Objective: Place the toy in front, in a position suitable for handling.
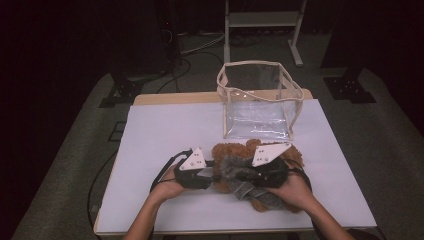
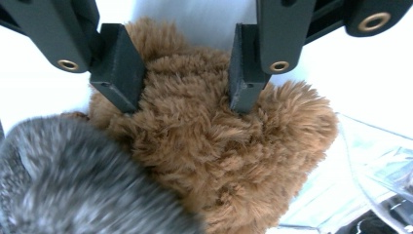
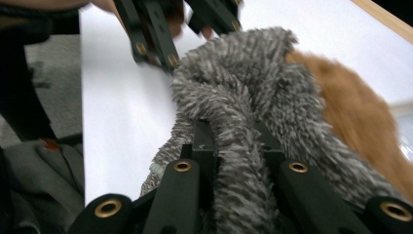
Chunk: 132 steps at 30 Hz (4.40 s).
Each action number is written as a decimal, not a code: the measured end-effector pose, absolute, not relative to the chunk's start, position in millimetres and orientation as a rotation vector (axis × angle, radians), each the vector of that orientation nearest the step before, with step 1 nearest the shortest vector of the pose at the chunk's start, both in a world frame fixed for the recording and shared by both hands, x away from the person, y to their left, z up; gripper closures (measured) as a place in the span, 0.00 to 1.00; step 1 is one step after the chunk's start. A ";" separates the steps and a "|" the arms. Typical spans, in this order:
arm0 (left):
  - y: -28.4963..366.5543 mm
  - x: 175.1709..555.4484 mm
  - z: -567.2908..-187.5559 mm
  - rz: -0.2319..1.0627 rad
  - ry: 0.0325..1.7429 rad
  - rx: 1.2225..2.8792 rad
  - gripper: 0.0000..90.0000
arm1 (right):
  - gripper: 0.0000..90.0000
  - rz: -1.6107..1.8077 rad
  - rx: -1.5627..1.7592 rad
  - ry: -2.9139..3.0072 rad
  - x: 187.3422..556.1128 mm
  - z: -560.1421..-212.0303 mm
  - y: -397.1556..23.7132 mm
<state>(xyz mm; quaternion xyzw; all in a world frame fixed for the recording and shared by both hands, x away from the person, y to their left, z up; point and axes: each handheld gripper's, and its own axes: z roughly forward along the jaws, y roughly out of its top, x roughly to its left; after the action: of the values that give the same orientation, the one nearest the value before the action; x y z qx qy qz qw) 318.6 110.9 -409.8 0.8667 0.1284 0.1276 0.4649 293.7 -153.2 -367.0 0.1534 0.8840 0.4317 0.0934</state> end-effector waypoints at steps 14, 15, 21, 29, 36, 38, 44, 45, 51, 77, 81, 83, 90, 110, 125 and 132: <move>112.9 321.5 -413.2 0.304 0.323 2.112 0.64 | 0.85 1.276 0.489 2.607 294.9 -371.1 -156.4; 112.6 321.8 -413.2 0.297 0.320 2.112 0.64 | 0.85 1.276 0.489 2.607 294.9 -371.1 -156.4; 112.7 321.1 -414.7 0.291 0.319 2.106 0.62 | 0.85 1.288 0.439 2.623 295.5 -371.6 -133.7; 109.7 317.6 -416.0 0.306 0.292 2.131 0.60 | 0.85 1.291 0.470 2.565 300.8 -355.6 -146.2; 109.6 315.7 -415.8 0.306 0.281 2.138 0.57 | 0.85 1.273 0.594 2.505 319.5 -344.8 -163.2; 110.6 316.2 -414.6 0.302 0.281 2.142 0.56 | 0.85 1.275 0.597 2.512 319.9 -346.5 -163.5; 112.9 317.0 -405.4 0.291 0.302 2.081 0.41 | 0.85 1.296 0.560 2.587 309.0 -357.0 -162.2; 112.0 316.7 -404.4 0.281 0.301 2.072 0.41 | 0.85 1.297 0.559 2.598 305.9 -358.9 -161.5; 105.5 311.8 -409.0 0.264 0.263 2.100 0.47 | 0.85 1.303 0.552 2.617 297.0 -359.8 -160.3; 102.3 309.0 -406.4 0.277 0.256 2.112 0.49 | 0.85 1.242 0.614 2.676 317.6 -343.1 -163.5; 101.3 307.5 -406.8 0.271 0.244 2.108 0.50 | 0.85 1.251 0.588 2.700 321.3 -337.8 -155.4; 100.4 306.5 -406.8 0.270 0.234 2.117 0.50 | 0.85 1.248 0.566 2.713 323.3 -335.9 -147.7; 101.6 305.1 -408.5 0.273 0.234 2.128 0.48 | 0.85 1.213 0.510 2.728 332.1 -333.2 -131.0; 98.4 302.8 -408.5 0.236 0.211 2.126 0.37 | 0.85 1.234 0.632 2.732 319.3 -352.7 -166.9; 96.3 296.5 -410.1 0.274 0.152 2.162 0.43 | 0.85 1.187 0.507 2.766 331.1 -342.7 -128.1; 97.1 298.9 -407.1 0.273 0.163 2.162 0.42 | 0.85 1.134 0.547 2.752 330.9 -339.8 -151.2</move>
<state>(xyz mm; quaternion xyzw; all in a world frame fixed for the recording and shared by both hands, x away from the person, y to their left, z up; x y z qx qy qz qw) 298.9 97.1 -407.1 0.8783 0.0664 0.1110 0.4602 330.9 -151.2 -339.8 0.1804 0.9079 0.3741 0.0574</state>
